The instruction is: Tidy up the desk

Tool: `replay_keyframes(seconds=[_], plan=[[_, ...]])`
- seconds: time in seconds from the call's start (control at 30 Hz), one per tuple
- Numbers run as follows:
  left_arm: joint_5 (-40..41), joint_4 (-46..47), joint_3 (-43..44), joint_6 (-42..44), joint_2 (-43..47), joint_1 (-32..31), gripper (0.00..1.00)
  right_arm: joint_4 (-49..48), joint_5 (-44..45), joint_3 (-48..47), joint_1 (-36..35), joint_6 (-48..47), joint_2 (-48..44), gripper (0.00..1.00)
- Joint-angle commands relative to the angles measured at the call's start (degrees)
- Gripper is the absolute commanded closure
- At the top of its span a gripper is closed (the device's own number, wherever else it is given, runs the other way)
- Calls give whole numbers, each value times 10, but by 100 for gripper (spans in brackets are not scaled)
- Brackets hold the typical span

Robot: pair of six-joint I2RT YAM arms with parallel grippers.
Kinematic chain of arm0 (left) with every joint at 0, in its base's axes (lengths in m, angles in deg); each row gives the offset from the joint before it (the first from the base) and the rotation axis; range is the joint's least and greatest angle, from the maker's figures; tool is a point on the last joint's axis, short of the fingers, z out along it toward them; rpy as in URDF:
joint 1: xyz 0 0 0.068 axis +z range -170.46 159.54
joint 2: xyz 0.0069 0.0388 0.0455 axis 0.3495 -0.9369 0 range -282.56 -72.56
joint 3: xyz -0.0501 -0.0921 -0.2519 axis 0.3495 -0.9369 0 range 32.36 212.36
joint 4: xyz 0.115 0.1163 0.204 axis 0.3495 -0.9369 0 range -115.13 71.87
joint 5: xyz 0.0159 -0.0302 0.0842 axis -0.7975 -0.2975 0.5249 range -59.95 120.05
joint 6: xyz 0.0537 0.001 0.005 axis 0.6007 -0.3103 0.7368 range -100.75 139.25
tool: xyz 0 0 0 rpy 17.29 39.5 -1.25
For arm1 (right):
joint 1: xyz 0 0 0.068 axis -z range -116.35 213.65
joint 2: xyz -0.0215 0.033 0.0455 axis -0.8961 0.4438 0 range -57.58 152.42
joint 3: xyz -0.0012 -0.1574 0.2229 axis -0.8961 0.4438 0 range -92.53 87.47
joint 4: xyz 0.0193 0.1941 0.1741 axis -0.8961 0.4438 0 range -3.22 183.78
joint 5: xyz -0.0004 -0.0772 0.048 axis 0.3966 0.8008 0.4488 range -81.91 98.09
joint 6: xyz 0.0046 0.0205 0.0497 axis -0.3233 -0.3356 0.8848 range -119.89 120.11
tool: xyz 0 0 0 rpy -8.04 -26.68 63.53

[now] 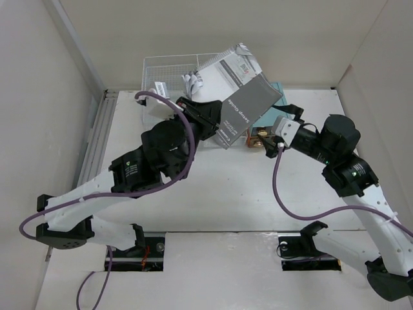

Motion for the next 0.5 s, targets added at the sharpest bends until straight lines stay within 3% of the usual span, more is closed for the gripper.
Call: replay_keyframes(seconds=[0.0, 0.2, 0.47], plan=[[-9, 39, 29, -16, -4, -1, 100, -82, 12, -27, -6, -22, -6, 6], [21, 11, 42, -22, -10, 4, 100, -56, 31, -38, -6, -63, -20, 10], [39, -38, 56, -27, -10, 16, 100, 104, -107, -43, -6, -192, -48, 14]])
